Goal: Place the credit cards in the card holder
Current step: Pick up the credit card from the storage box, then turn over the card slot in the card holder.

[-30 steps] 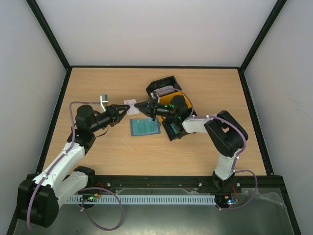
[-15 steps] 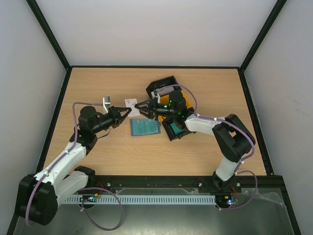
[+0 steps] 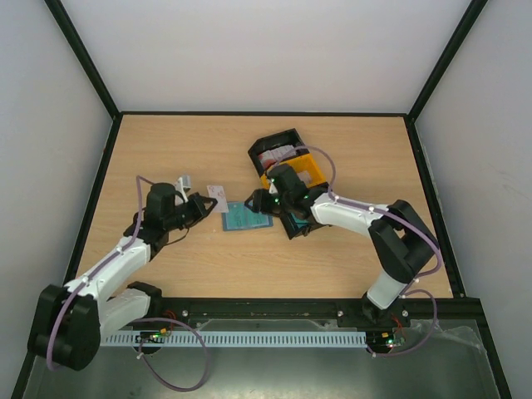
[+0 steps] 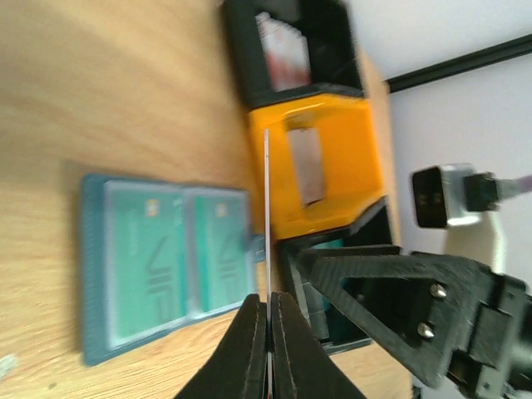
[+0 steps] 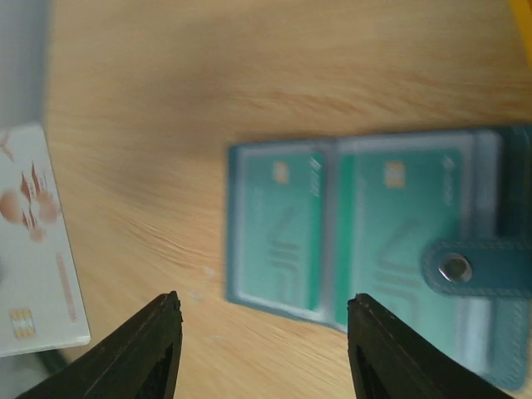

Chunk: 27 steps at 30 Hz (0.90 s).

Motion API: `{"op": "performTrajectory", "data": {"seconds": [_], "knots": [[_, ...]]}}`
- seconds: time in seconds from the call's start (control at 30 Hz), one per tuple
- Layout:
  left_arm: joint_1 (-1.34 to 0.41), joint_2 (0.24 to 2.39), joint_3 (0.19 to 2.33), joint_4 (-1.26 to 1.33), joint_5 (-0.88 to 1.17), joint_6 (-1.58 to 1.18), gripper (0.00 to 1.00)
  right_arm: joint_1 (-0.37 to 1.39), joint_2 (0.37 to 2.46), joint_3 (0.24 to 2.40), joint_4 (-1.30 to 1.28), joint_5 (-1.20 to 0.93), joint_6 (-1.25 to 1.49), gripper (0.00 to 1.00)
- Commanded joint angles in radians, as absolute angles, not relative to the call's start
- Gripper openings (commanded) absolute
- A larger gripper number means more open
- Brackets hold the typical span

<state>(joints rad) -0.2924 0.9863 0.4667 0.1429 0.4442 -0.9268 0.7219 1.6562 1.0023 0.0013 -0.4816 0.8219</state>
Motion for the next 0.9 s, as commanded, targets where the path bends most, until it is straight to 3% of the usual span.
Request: {"op": "performTrajectory", "data": {"seconds": [0.0, 0.2, 0.53, 0.87], "knots": [[-0.301, 1.085, 0.427, 0.098, 0.439, -0.837, 0.03, 0.794, 1.705, 1.028, -0.181, -0.262, 0.709, 0.53], [-0.312, 1.192, 0.431, 0.126, 0.447, -0.815, 0.03, 0.805, 1.757, 1.042, -0.205, -0.209, 0.71, 0.47], [-0.318, 1.27, 0.435, 0.134, 0.413, -0.804, 0.03, 0.804, 1.797, 1.051, -0.21, -0.198, 0.697, 0.51], [-0.32, 1.3, 0.428, 0.128, 0.388, -0.801, 0.03, 0.806, 1.819, 1.055, -0.173, -0.235, 0.708, 0.41]]}}
